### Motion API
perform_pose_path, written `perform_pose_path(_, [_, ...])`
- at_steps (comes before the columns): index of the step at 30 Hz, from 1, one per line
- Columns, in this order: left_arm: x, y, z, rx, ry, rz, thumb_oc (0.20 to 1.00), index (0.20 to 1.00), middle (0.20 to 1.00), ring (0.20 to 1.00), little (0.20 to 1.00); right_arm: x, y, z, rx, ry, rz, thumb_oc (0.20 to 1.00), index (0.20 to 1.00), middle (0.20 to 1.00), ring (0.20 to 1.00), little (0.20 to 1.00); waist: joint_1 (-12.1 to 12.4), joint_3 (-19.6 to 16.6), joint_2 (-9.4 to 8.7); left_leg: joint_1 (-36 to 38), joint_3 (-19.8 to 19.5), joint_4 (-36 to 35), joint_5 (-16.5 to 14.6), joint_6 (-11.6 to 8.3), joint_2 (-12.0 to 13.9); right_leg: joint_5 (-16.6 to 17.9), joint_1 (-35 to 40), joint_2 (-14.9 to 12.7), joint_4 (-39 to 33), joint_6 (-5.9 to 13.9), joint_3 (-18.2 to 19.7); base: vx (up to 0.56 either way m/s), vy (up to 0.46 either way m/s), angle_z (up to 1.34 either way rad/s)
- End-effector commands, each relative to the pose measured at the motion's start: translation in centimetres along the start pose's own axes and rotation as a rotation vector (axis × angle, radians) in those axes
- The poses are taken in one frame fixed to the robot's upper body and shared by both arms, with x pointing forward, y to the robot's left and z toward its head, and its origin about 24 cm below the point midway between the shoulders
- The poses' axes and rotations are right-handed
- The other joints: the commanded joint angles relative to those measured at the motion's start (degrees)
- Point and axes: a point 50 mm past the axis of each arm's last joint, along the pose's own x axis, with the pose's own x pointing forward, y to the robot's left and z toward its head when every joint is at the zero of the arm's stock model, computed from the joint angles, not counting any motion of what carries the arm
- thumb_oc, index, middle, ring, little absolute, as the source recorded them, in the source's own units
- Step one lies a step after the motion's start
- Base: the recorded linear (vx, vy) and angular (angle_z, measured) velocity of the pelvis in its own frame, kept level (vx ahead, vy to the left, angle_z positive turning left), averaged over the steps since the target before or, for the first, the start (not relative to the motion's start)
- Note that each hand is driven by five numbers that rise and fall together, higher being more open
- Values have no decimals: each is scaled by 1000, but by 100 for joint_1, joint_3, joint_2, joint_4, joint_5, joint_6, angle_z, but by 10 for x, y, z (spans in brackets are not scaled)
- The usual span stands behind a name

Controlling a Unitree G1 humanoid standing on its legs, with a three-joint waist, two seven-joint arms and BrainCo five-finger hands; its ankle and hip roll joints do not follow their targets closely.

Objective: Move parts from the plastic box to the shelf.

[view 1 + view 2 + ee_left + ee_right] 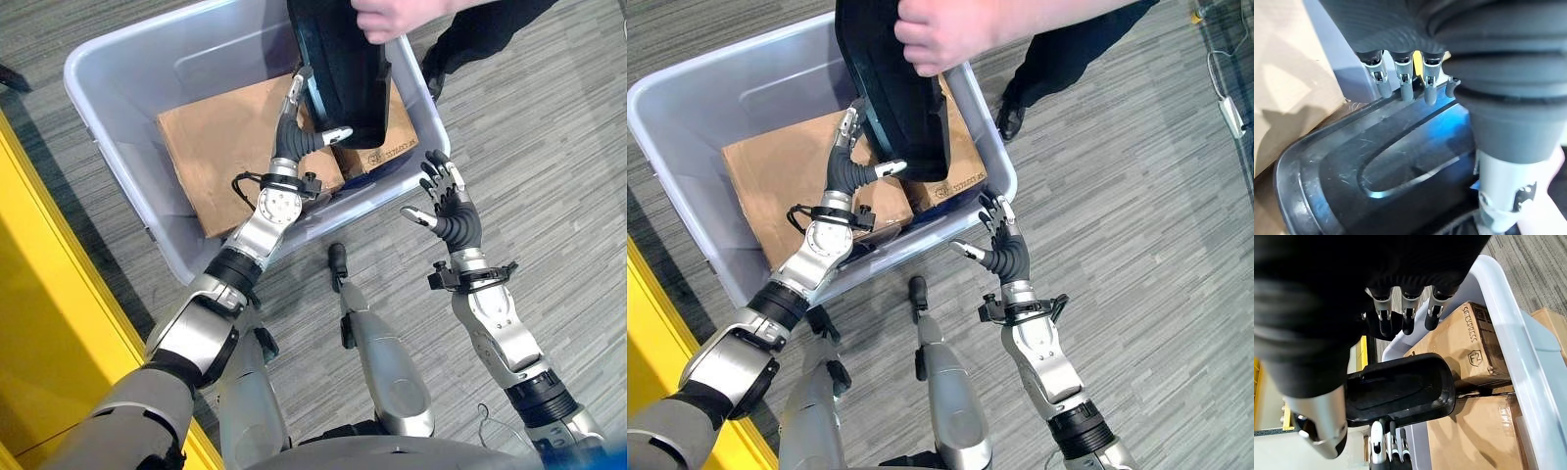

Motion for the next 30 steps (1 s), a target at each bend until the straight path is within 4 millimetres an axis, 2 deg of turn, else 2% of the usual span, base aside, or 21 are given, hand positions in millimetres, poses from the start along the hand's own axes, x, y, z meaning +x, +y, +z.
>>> perform_pose_path(1, [-21,31,-27,25,99,100,1000,1000,1000,1000,1000,6,-20,40,-8,-194,-55,1000,1000,1000,1000,1000,54,190,38,312,-236,463,-682,-289,0,-828,346,-447,734,570,24,0,0,0])
perform_pose_path(3, [-23,31,-26,16,93,97,1000,1000,1000,1000,1000,5,-21,40,-11,-195,-56,1000,1000,1000,1000,1000,70,192,50,314,-240,465,-683,-286,-11,-832,358,-450,734,568,22,-40,-4,4])
perform_pose_path(4, [-25,32,-25,15,87,100,1000,1000,1000,1000,1000,5,-22,41,-13,-197,-59,1000,1000,1000,1000,1000,91,209,48,255,-194,470,-542,-232,-9,-731,303,-455,731,533,14,2,8,12])
perform_pose_path(5, [-26,31,-25,8,83,96,1000,1000,1000,1000,1000,4,-22,41,-14,-196,-62,1000,1000,1000,1000,1000,104,183,70,334,-258,457,-684,-282,-23,-835,381,-463,725,565,13,-76,-4,14])
perform_pose_path(6, [-27,31,-23,1,77,94,1000,1000,1000,1000,1000,4,-23,42,-17,-200,-65,1000,1000,1000,1000,1000,119,212,65,286,-209,459,-547,-227,-17,-735,335,-475,723,533,-4,4,7,8])
perform_pose_path(17, [-37,33,-22,-12,65,95,1000,1000,1000,1000,1000,1,-29,43,-29,-202,-95,1000,1000,1000,1000,1000,224,214,105,364,-234,423,-554,-204,-49,-760,440,-504,689,524,-66,-5,1,5])
perform_pose_path(30, [-39,31,-24,-26,75,92,1000,1000,1000,1000,1000,0,-29,42,-23,-200,-101,1000,1000,1000,1000,1000,261,204,116,418,-237,413,-554,-198,-55,-765,493,-515,675,520,-81,0,1,1])
